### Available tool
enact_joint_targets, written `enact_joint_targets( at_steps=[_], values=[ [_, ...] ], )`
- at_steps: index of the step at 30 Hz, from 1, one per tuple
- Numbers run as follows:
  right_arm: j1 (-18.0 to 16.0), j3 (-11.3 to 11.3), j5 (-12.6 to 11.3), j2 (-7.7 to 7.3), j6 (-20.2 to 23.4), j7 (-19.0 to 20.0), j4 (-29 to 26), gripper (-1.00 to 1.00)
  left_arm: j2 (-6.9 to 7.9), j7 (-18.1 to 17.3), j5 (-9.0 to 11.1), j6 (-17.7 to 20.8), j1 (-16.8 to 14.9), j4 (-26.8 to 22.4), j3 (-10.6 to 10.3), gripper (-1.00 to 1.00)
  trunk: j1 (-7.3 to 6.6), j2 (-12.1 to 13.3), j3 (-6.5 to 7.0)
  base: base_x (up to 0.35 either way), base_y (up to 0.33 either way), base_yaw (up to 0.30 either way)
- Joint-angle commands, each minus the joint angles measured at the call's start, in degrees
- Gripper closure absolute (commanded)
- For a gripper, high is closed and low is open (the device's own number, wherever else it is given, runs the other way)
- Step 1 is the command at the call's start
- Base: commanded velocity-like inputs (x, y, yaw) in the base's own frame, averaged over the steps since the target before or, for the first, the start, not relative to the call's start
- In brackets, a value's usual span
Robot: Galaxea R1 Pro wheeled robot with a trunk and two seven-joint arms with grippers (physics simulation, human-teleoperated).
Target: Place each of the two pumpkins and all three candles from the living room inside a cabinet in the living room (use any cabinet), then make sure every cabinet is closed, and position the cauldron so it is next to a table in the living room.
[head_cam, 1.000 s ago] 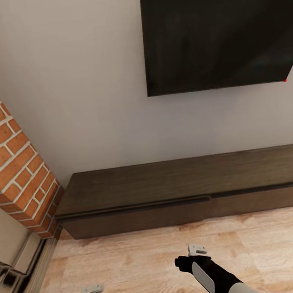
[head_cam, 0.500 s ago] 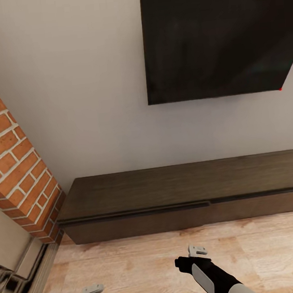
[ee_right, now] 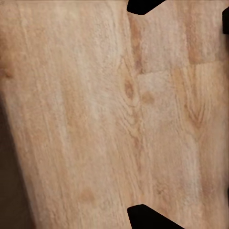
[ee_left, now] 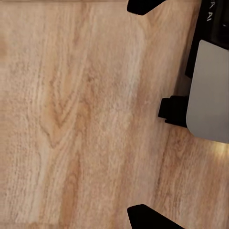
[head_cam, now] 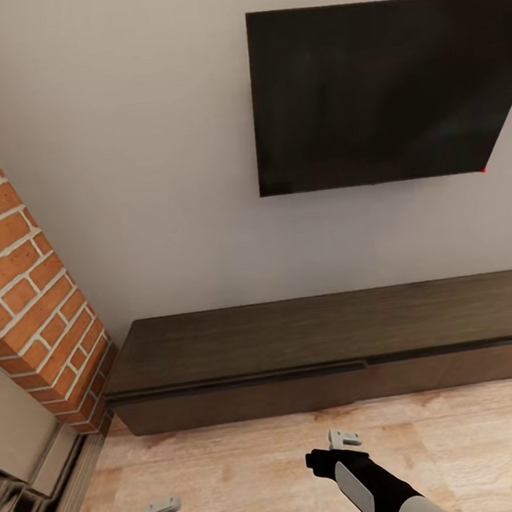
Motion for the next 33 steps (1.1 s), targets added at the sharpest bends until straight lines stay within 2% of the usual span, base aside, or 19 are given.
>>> enact_joint_targets(
  at_steps=[1, 11, 15, 17, 19, 21, 24, 29, 33],
  values=[
    [0.0, 0.5, -0.5, -0.03, 0.2, -0.5, 0.0, -1.00, 0.01, 0.4, 0.6, 0.3, 0.0, -0.1, 0.0, -1.00, -0.23, 0.4, 0.23, 0.000, 0.000, 0.000],
    [0.0, 0.4, -0.5, -0.07, -0.7, -0.5, 2.0, -1.00, -0.07, 0.4, 0.4, 0.2, -0.1, 1.0, -0.1, -1.00, -2.42, 4.4, 2.96, 0.000, 0.000, 0.007],
    [0.0, 0.4, -0.6, -0.14, -3.1, -0.6, 4.3, -1.00, 0.02, 0.4, 0.0, 0.1, -0.1, 1.8, -0.2, -1.00, -3.30, 6.0, 3.92, 0.000, 0.000, 0.041],
    [0.0, 0.4, -0.6, -0.19, -6.1, -0.6, 8.2, -1.00, 0.07, 0.4, 0.2, -0.4, -0.1, 3.1, -0.2, -1.00, -3.74, 6.8, 4.30, 0.000, 0.000, 0.009],
    [0.0, 0.4, -0.7, -0.22, -8.5, -0.6, 10.9, -1.00, 0.10, 0.4, 0.0, -2.2, -0.1, 5.6, -0.2, -1.00, -4.18, 7.6, 4.68, 0.000, 0.000, 0.004],
    [0.0, 0.4, -0.7, -0.28, -12.8, -0.6, 16.4, -1.00, 0.31, 0.5, -0.2, -8.5, -0.1, 12.4, -0.3, -1.00, -4.62, 8.4, 5.04, 0.000, 0.000, 0.001],
    [0.6, 0.3, -0.6, -0.39, -16.7, -0.6, 21.6, -1.00, 0.59, 0.5, -0.2, -14.2, -0.1, 19.4, -0.4, -1.00, -5.28, 9.6, 5.58, 0.000, 0.000, 0.000],
    [6.3, 0.3, -0.5, -0.39, -22.2, -0.6, 23.7, -1.00, 0.78, 0.5, -0.2, -21.1, 0.0, 26.6, -0.7, -1.00, -6.38, 11.6, 6.48, 0.000, 0.000, 0.000],
    [9.6, 0.3, -0.9, -0.49, -25.0, -0.6, 24.2, -1.00, 0.80, 0.6, -0.1, -25.7, 0.5, 31.5, -0.7, -1.00, -7.26, 13.2, 7.20, 0.000, 0.000, 0.000]
  ],
)
